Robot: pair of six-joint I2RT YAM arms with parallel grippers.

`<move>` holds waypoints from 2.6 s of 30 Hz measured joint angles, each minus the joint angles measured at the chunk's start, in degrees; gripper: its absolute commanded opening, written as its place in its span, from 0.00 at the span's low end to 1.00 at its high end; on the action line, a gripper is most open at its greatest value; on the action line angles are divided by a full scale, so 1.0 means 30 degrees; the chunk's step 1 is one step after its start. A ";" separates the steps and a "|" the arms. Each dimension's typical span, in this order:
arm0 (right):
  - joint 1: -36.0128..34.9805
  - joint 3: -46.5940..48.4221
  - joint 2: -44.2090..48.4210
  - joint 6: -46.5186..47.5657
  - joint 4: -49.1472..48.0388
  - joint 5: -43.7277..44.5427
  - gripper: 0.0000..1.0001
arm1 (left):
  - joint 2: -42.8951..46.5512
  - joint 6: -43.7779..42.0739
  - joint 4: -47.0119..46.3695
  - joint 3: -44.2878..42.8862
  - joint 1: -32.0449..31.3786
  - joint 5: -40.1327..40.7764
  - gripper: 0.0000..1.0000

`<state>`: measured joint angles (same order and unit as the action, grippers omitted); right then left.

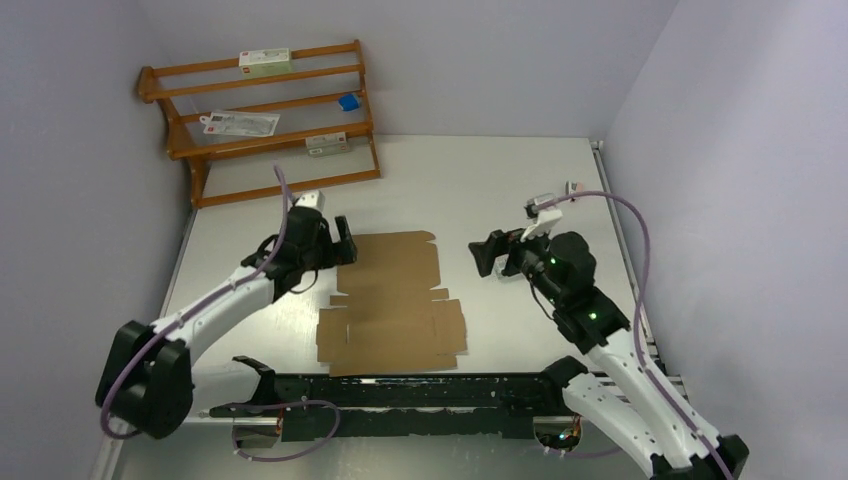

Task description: Fold the paper box

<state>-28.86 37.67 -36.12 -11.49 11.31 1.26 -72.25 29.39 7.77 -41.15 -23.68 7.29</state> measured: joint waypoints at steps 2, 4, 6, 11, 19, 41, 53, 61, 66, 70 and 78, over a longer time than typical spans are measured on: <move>0.0000 -0.0117 -0.1056 -0.0095 -0.0036 -0.0758 1.00 | 0.1428 0.0444 0.0736 0.1042 -0.0597 -0.0051 0.98; -0.0007 -0.0437 -0.2084 -0.0197 -0.0044 -0.1421 1.00 | 0.2419 0.1042 0.1260 0.2018 -0.1093 -0.0335 0.98; -0.0015 -0.0816 -0.2856 -0.0372 -0.0131 -0.1982 1.00 | 0.3147 0.1698 0.1712 0.2892 -0.1632 -0.0510 0.98; -0.0029 -0.1792 -0.5180 -0.1086 -0.0525 -0.3417 1.00 | 0.3555 0.2907 0.2113 0.4167 -0.3155 -0.0991 0.98; -0.0036 -0.2892 -0.8364 -0.3300 -0.0648 -0.4648 0.90 | 0.3293 0.3045 0.3257 0.3963 -0.3665 -0.0809 0.98; -0.0036 -0.4663 -1.0608 -0.6003 -0.1129 -0.6069 0.38 | 0.0568 0.1508 0.2368 0.2266 -0.3679 -0.0838 0.98; -0.0036 -0.4277 -1.2662 -0.5982 -0.2616 -0.6878 0.02 | 0.0663 -0.1056 0.3402 -0.0984 -0.3679 0.1333 0.98; 0.0044 0.0197 -1.6691 -0.4197 -0.3206 -0.5610 0.03 | 0.1406 -0.2477 0.4546 -0.1960 -0.3679 0.1945 0.98; 0.0597 0.4998 -2.0458 -0.2004 -0.3096 -0.4466 0.08 | 0.1486 -0.3417 0.5399 -0.2958 -0.3461 0.2069 0.98; 0.1209 0.8918 -2.3605 -0.1137 -0.3075 -0.4058 0.21 | 0.1137 -0.4401 0.5836 -0.4073 -0.2645 0.1741 0.98; 0.1559 0.9041 -2.2578 -0.1639 -0.3490 -0.3898 0.47 | -0.2863 -0.6076 0.6229 -0.6849 0.1122 -0.0401 0.98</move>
<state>-24.18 64.79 -103.85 -16.40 0.84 -10.44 -80.84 11.16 26.46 -61.69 -20.32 6.09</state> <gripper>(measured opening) 0.413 0.976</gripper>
